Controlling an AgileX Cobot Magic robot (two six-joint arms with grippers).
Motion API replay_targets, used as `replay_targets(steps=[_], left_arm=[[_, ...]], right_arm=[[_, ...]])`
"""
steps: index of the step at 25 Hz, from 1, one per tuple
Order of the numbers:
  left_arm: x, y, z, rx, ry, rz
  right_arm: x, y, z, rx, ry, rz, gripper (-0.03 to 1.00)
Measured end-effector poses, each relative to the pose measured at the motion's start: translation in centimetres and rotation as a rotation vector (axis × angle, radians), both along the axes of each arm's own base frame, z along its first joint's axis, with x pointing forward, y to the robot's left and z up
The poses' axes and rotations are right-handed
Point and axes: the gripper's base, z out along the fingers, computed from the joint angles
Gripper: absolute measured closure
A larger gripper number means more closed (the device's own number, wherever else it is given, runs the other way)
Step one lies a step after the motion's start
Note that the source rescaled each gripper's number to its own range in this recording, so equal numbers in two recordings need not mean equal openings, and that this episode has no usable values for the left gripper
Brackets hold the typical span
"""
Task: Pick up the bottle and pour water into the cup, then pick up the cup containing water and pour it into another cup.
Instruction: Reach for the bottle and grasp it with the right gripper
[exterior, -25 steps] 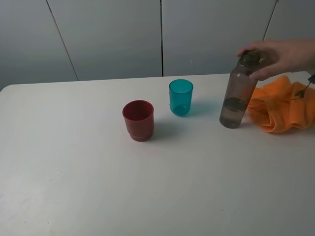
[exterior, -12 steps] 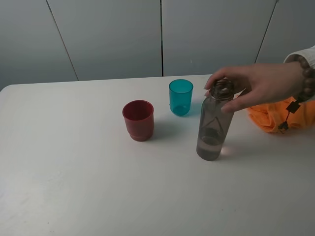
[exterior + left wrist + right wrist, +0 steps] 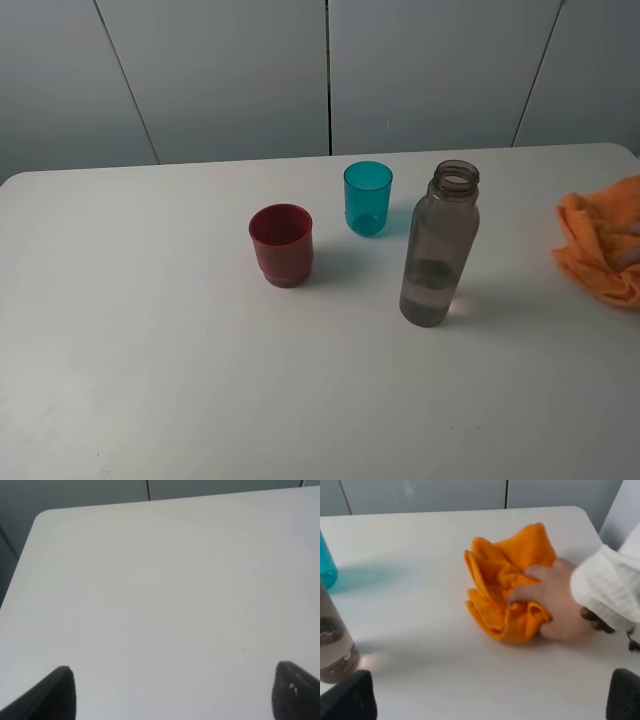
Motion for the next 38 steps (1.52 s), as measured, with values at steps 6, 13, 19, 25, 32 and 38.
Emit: replay_targets(steps=[6,13,19,25,32,38], left_arm=[[0.0,0.0,0.0,0.0,0.0,0.0],[0.0,0.0,0.0,0.0,0.0,0.0],[0.0,0.0,0.0,0.0,0.0,0.0],[0.0,0.0,0.0,0.0,0.0,0.0],[0.0,0.0,0.0,0.0,0.0,0.0],[0.0,0.0,0.0,0.0,0.0,0.0]], right_arm=[[0.0,0.0,0.0,0.0,0.0,0.0,-0.03],[0.0,0.0,0.0,0.0,0.0,0.0,-0.03],[0.0,0.0,0.0,0.0,0.0,0.0,-0.03],[0.0,0.0,0.0,0.0,0.0,0.0,-0.03],[0.0,0.0,0.0,0.0,0.0,0.0,-0.03],[0.0,0.0,0.0,0.0,0.0,0.0,-0.03]])
